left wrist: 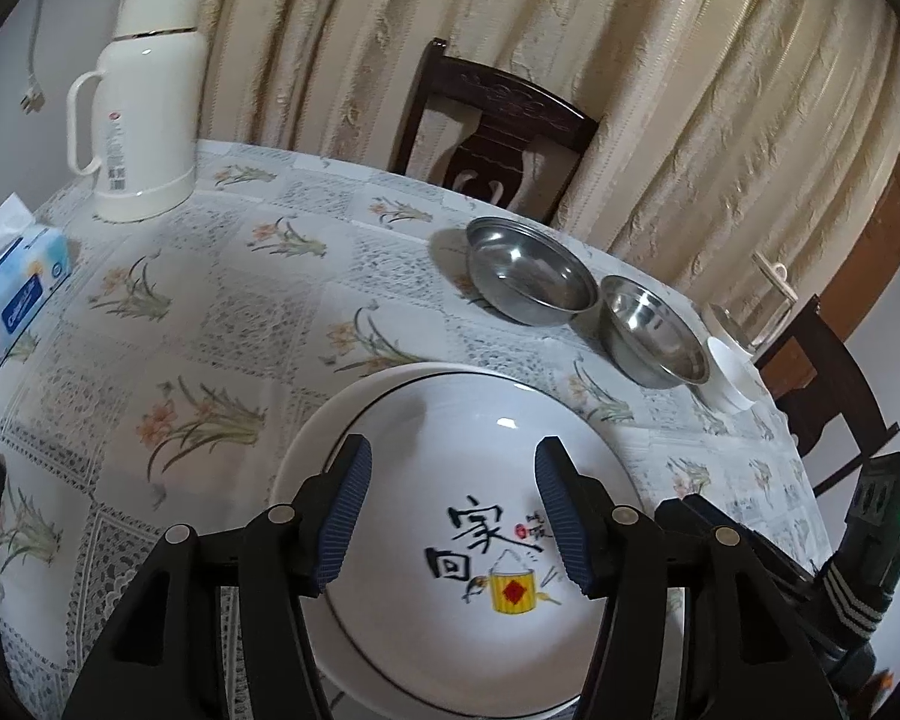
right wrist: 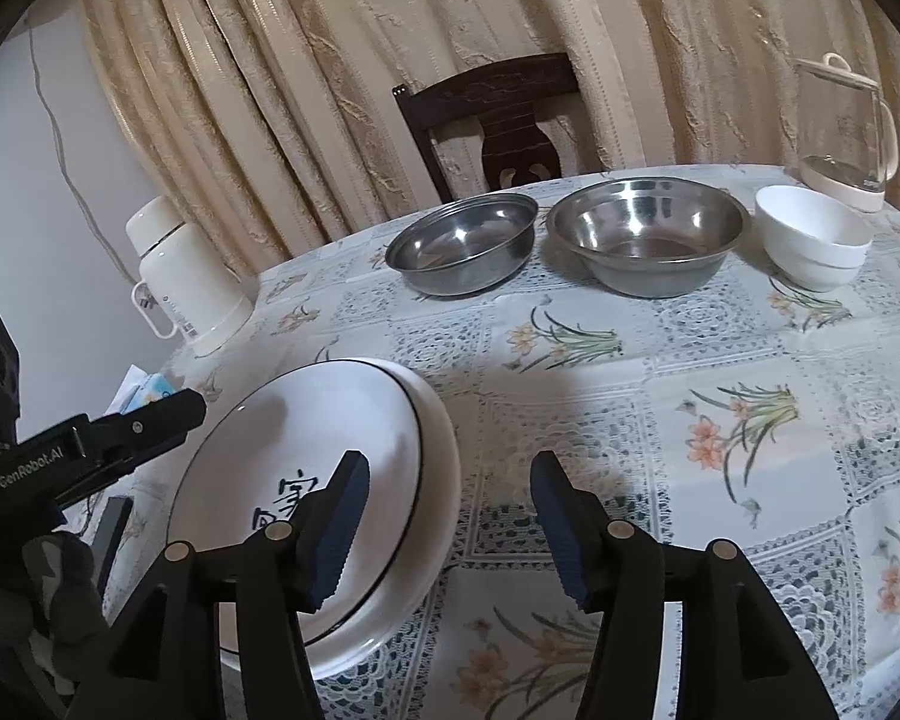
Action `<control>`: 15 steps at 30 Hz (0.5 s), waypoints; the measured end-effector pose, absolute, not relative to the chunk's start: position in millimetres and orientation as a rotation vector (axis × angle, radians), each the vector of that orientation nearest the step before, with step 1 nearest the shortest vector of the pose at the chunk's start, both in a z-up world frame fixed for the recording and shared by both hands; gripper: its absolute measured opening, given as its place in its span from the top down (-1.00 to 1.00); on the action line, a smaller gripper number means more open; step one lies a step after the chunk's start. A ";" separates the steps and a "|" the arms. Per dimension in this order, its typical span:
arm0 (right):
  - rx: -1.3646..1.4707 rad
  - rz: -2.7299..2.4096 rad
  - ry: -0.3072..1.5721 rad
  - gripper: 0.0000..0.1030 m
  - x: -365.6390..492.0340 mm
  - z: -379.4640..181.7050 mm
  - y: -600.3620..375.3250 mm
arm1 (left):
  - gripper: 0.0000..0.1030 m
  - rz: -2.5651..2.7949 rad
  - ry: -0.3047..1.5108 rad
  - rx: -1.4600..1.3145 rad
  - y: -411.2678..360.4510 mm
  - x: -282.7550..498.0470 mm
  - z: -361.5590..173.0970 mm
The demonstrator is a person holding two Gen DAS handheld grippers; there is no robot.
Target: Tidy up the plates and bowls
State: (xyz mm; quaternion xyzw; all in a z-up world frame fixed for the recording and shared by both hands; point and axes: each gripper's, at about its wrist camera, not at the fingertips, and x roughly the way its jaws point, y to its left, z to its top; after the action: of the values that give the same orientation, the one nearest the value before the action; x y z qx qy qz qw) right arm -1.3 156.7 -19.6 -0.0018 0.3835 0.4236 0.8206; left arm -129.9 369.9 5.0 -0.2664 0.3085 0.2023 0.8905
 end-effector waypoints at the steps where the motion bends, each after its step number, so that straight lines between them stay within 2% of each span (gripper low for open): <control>1: -0.005 0.897 0.817 -0.17 -0.6 -19.9 156.0 | -0.21 0.417 0.643 -0.551 368.2 -128.1 5.8; 7: 0.000 0.869 0.820 -0.28 4.6 -21.4 149.3 | -0.26 0.399 0.663 -0.535 361.0 -113.5 8.7; 15: 0.009 0.858 0.821 -0.29 12.0 -21.2 142.1 | -0.26 0.381 0.692 -0.524 354.3 -95.4 8.7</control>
State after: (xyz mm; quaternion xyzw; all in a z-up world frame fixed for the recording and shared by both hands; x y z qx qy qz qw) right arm 12.0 142.1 -21.2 0.0044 0.3868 0.4043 0.8288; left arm -95.4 354.3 8.7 -0.2523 0.3332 0.1834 0.8898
